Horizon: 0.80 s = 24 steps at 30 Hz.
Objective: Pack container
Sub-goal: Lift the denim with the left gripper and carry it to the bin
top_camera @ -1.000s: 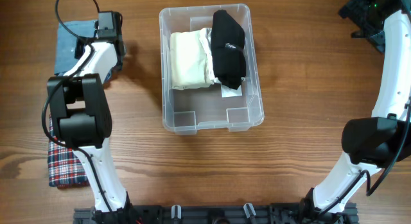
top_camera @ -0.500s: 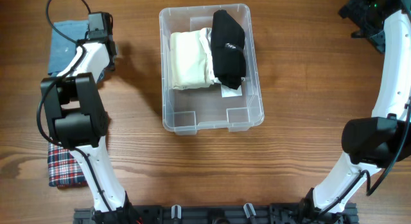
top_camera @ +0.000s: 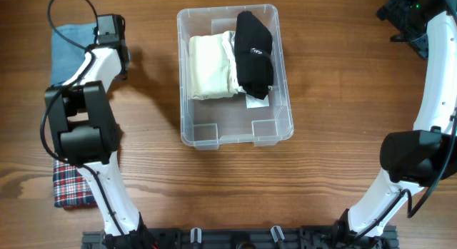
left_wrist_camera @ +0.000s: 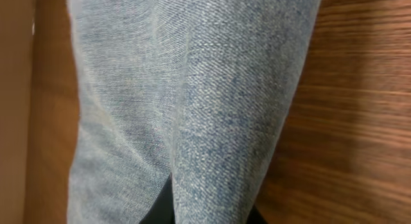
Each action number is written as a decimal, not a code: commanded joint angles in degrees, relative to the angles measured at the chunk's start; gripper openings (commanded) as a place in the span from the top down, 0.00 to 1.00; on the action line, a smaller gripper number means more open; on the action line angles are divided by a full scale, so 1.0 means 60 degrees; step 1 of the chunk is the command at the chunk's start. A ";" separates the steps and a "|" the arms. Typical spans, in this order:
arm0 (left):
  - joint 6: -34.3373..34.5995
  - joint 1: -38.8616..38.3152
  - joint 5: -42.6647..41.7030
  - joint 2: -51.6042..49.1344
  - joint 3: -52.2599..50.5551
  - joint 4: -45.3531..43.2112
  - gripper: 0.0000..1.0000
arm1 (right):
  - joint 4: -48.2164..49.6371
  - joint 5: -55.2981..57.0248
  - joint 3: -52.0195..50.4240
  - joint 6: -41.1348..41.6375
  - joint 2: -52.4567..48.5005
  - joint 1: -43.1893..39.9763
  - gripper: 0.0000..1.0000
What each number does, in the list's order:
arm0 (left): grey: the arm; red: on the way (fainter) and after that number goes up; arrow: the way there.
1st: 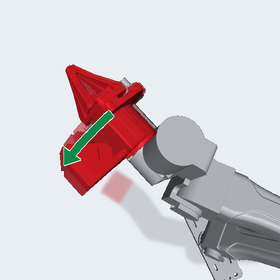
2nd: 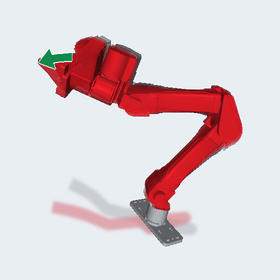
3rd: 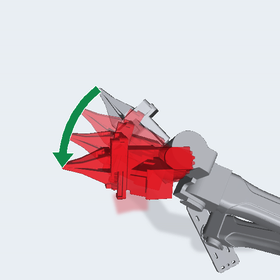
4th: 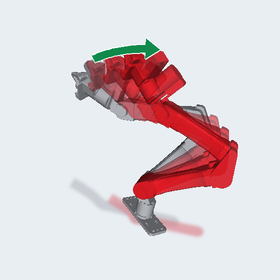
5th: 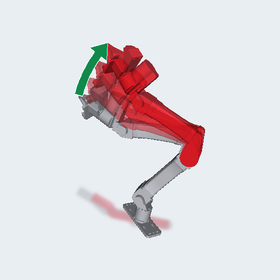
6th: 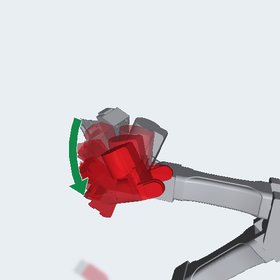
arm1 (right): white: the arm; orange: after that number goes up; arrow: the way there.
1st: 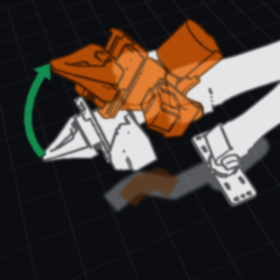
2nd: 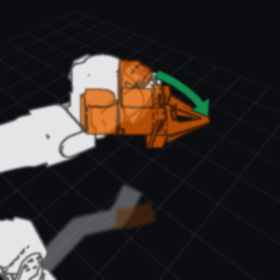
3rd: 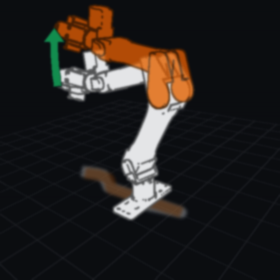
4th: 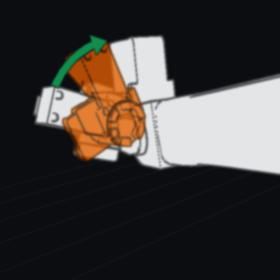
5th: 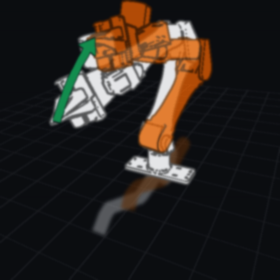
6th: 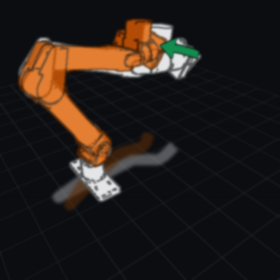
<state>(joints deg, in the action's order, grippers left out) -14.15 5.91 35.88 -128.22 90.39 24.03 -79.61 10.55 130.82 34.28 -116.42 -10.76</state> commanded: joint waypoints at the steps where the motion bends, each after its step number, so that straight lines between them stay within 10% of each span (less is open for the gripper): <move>1: 0.1359 0.0160 0.0535 0.1599 -0.0076 0.0029 0.96 | 0.0018 0.0025 -0.0036 0.0040 -0.0120 0.0033 0.00; 14: 0.1111 -0.1158 -0.3166 0.6692 -0.0076 0.1286 0.96 | 0.0018 0.0025 -0.0036 0.0040 -0.0120 0.0033 0.00; 24: -0.0506 -0.5869 -0.3308 0.8218 -0.0080 0.3840 0.96 | 0.0018 0.0025 -0.0036 0.0040 -0.0120 0.0033 0.00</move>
<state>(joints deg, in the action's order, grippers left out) -12.45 -22.83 16.36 -80.53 88.97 44.60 -79.61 10.55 130.82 34.28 -116.42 -10.76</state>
